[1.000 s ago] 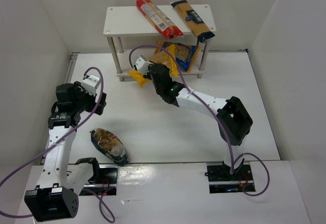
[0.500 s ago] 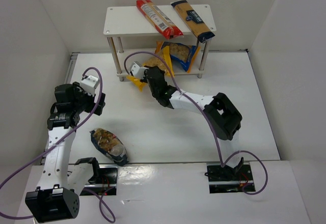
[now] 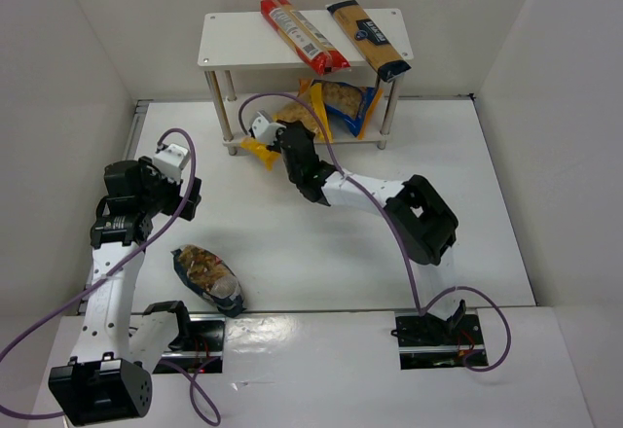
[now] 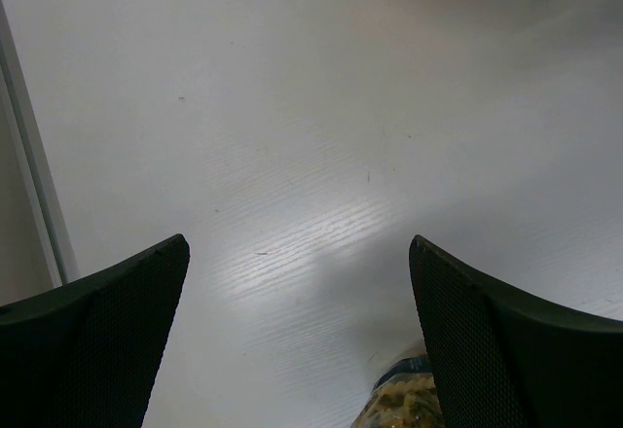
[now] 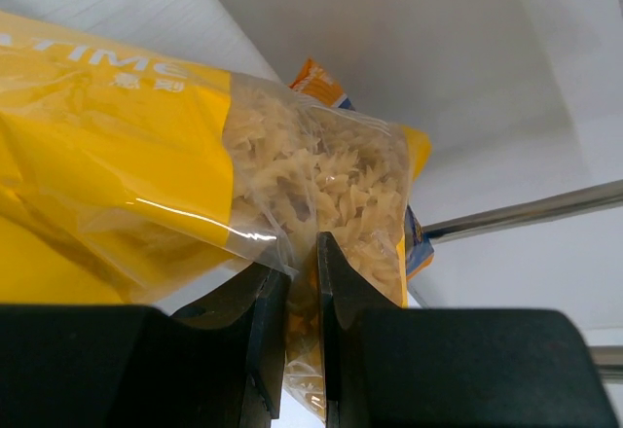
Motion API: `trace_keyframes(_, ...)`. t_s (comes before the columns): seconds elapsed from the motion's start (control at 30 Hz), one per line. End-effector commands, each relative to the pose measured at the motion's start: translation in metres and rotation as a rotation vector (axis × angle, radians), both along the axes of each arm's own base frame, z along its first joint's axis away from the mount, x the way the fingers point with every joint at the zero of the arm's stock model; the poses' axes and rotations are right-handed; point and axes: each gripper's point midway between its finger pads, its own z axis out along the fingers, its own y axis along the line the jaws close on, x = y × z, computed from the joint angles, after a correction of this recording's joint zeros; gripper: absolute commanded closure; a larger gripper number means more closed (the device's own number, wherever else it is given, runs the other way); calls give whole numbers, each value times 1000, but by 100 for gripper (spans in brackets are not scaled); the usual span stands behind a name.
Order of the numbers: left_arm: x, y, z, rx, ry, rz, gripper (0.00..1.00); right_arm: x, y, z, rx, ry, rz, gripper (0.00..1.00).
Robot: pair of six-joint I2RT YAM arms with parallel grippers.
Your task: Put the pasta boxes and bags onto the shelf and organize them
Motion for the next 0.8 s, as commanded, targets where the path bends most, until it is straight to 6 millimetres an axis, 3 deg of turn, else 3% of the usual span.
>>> trace_keyframes(0.0,1,4,8,3,-32,10,1,15,-11,107,319,-242,-78,100)
trace_keyframes(0.3,0,2,7,4,-25,-2,1,30,-10,111,343,-259,-95,100)
trace_keyframes(0.43,0,2,7,5,-25,-2,1,39,-9,103,336,-255,-104,100)
trace_keyframes(0.47,0,2,7,5,-25,-2,1,42,-13,114,354,-274,-112,100)
trace_keyframes(0.5,0,2,7,5,-25,-2,1,45,-11,106,344,-265,-113,100)
trace_keyframes(0.77,0,2,7,5,-25,-2,1,55,-3,100,359,-267,-122,100)
